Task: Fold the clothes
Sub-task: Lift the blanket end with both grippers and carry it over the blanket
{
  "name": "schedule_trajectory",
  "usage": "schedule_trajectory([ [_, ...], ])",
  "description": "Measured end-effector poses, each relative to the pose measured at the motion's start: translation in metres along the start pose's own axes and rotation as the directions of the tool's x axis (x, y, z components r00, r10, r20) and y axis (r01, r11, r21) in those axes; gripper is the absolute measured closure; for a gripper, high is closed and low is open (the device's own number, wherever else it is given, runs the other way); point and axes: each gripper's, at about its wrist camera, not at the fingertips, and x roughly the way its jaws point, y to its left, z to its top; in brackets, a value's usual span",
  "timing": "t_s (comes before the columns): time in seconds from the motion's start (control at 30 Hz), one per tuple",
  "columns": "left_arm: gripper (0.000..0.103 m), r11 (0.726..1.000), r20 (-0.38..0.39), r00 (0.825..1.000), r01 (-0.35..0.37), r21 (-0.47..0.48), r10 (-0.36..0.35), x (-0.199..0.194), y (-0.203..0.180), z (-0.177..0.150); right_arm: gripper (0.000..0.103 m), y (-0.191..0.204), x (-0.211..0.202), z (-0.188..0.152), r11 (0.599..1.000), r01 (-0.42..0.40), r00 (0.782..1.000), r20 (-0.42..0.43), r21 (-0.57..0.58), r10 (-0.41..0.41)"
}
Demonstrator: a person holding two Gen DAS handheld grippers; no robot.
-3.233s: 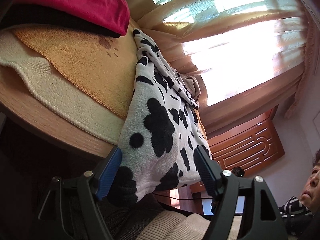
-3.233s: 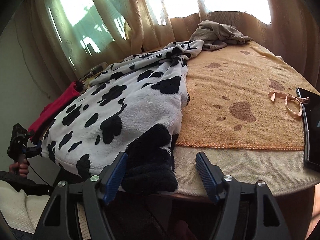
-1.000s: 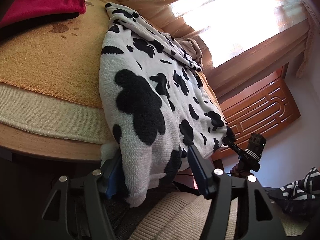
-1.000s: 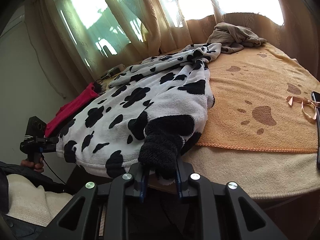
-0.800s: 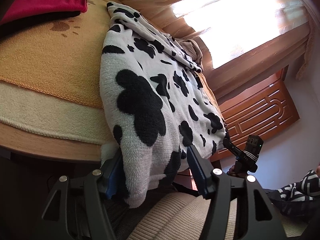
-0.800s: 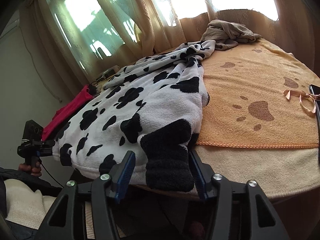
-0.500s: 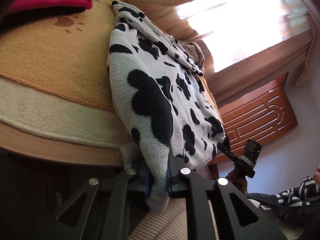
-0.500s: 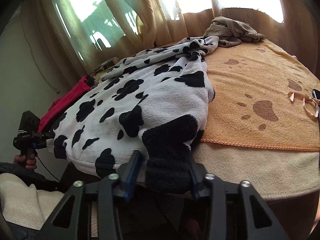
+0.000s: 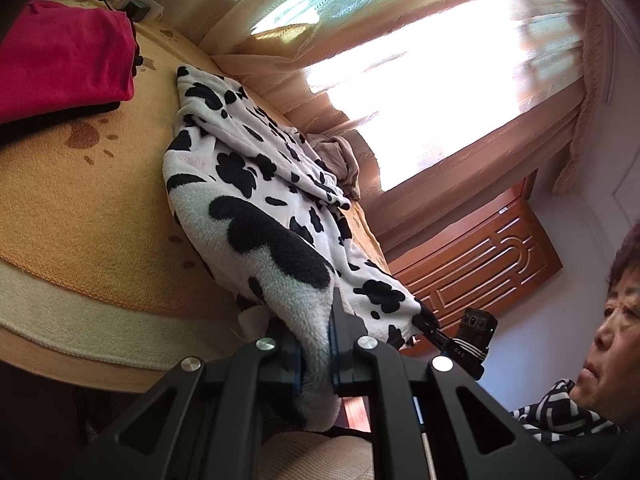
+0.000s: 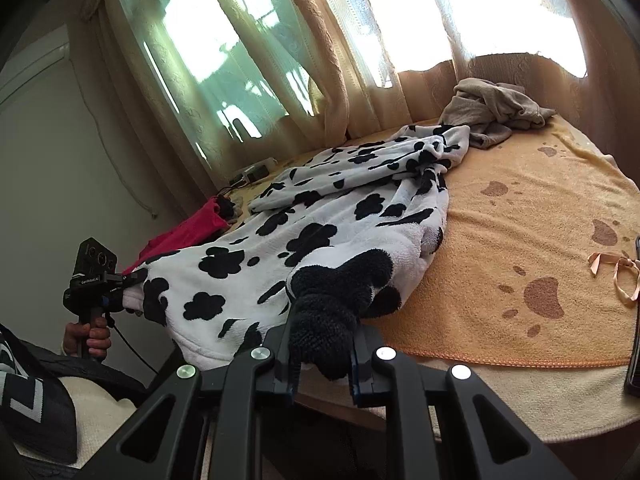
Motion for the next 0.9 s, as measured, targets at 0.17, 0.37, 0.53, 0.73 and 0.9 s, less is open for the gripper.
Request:
schedule_trajectory([
  [0.17, 0.091, 0.997, 0.078, 0.995, 0.072, -0.026, -0.07, -0.009, -0.002, 0.027, 0.083, 0.001, -0.004, 0.02, 1.0, -0.027, 0.999, 0.033, 0.006, 0.027],
  [0.37, 0.091, 0.989, 0.158, 0.977, 0.145, -0.021, -0.14, -0.012, -0.008, 0.066, 0.083, -0.003, -0.007, 0.063, 0.998, -0.059, 0.993, 0.101, -0.006, 0.059],
  [0.53, 0.091, 0.988, 0.179, 0.972, 0.152, 0.0, -0.149, -0.007, -0.016, 0.095, 0.083, 0.0, -0.002, 0.097, 0.998, -0.03, 0.989, 0.14, -0.05, 0.037],
  [0.73, 0.091, 0.989, 0.195, 0.97, 0.147, 0.012, -0.147, 0.006, -0.023, 0.145, 0.083, -0.01, 0.017, 0.142, 0.999, 0.006, 0.985, 0.172, -0.05, 0.002],
  [0.9, 0.091, 0.99, 0.213, 0.968, 0.142, -0.016, -0.135, 0.035, -0.016, 0.201, 0.083, -0.029, 0.048, 0.19, 1.0, 0.03, 0.98, 0.197, -0.007, -0.028],
])
